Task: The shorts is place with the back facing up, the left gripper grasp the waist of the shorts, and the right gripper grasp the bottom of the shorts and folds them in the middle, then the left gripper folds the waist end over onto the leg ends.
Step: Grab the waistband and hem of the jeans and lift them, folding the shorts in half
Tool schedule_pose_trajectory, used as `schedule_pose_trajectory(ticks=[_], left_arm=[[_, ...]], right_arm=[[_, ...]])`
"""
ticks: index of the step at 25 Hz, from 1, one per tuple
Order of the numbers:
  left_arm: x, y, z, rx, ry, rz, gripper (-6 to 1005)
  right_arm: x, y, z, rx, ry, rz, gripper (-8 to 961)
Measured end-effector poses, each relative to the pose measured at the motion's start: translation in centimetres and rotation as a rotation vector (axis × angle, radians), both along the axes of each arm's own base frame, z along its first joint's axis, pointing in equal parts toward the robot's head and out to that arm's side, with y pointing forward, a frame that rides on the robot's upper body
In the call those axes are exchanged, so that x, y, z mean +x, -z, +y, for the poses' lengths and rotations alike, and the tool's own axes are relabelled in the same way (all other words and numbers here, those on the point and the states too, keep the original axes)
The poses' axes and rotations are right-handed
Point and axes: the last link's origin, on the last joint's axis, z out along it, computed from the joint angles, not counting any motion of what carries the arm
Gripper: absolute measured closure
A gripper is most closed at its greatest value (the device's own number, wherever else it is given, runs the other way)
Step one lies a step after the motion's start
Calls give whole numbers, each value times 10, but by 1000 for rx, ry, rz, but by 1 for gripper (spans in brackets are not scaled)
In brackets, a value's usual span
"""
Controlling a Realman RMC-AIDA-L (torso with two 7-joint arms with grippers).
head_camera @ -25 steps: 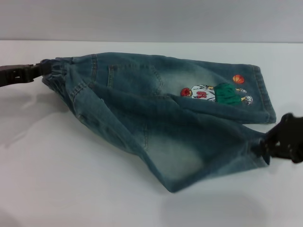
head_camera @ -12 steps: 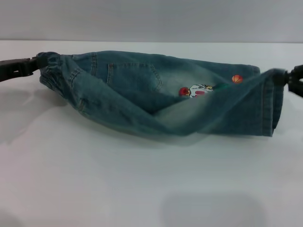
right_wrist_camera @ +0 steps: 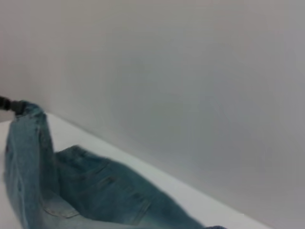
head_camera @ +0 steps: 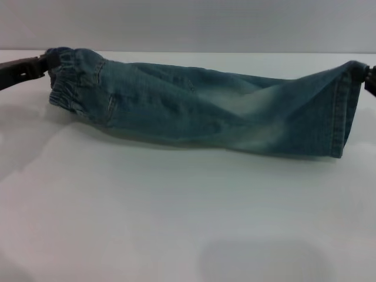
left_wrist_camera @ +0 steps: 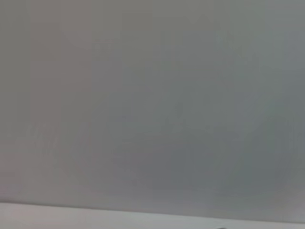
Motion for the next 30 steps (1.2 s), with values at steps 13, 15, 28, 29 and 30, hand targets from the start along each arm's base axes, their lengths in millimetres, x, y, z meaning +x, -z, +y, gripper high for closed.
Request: schedule_pose_trajectory(ticks=[13, 15, 28, 29, 30], left_arm=[[-1, 4, 12, 43, -38, 13, 957], [-3, 5, 13, 47, -44, 17, 956], [1, 25, 29, 72, -39, 75, 948], [2, 25, 30, 75, -37, 77, 948], [2, 25, 30, 75, -37, 77, 947]], right_arm=[[14, 3, 23, 132, 104, -11, 953], [16, 5, 28, 148, 120, -18, 953], [23, 30, 47, 165, 177, -70, 953], [24, 31, 48, 167, 181, -76, 954], [24, 32, 48, 170, 183, -79, 954]])
